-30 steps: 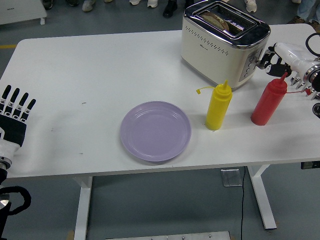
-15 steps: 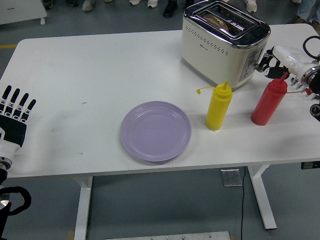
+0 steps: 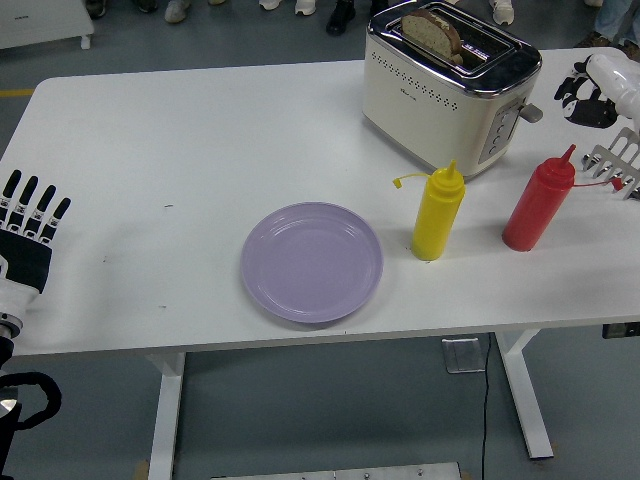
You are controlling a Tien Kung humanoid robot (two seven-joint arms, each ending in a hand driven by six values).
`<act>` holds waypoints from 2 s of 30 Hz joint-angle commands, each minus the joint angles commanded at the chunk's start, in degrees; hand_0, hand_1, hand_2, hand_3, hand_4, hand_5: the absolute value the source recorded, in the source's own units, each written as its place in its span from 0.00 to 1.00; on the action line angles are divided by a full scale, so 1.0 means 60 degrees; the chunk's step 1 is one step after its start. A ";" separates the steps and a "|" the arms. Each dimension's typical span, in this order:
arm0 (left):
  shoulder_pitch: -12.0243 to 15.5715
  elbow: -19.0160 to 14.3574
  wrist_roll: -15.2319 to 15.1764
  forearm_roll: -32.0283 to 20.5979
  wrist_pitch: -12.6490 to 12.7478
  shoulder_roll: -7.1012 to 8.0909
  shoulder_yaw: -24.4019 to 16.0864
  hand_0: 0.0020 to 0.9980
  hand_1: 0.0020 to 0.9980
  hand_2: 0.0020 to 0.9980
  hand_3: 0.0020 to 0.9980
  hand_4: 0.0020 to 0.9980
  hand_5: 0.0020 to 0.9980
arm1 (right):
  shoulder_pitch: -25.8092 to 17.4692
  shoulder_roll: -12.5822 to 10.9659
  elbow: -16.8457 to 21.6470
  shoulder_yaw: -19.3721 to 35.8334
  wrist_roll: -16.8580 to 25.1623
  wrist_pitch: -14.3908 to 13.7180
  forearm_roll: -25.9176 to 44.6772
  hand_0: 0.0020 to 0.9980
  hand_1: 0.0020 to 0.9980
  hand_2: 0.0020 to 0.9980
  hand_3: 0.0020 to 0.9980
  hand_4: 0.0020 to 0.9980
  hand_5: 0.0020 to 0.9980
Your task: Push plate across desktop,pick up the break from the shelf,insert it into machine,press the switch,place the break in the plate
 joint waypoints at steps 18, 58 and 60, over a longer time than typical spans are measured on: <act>-0.0021 0.0004 0.0001 0.0003 0.0007 0.0008 -0.0023 0.81 0.86 0.92 0.86 0.64 1.00 | 0.0423 0.0217 0.0234 0.1002 0.0413 -0.1077 0.0993 0.83 0.82 0.95 1.00 0.78 0.47; 0.0016 0.0033 0.0005 -0.0013 0.0008 0.0070 0.0034 0.81 0.86 0.92 0.86 0.64 1.00 | 0.3872 0.3145 -0.3014 -0.1949 0.0530 -0.0309 0.1745 0.77 0.75 0.80 0.86 0.80 0.46; 0.0012 0.0033 0.0005 -0.0013 0.0007 0.0072 0.0044 0.81 0.86 0.92 0.86 0.64 1.00 | 0.3971 0.3245 -0.3196 -0.2047 0.0482 -0.0293 0.1677 0.77 0.75 0.80 0.86 0.80 0.46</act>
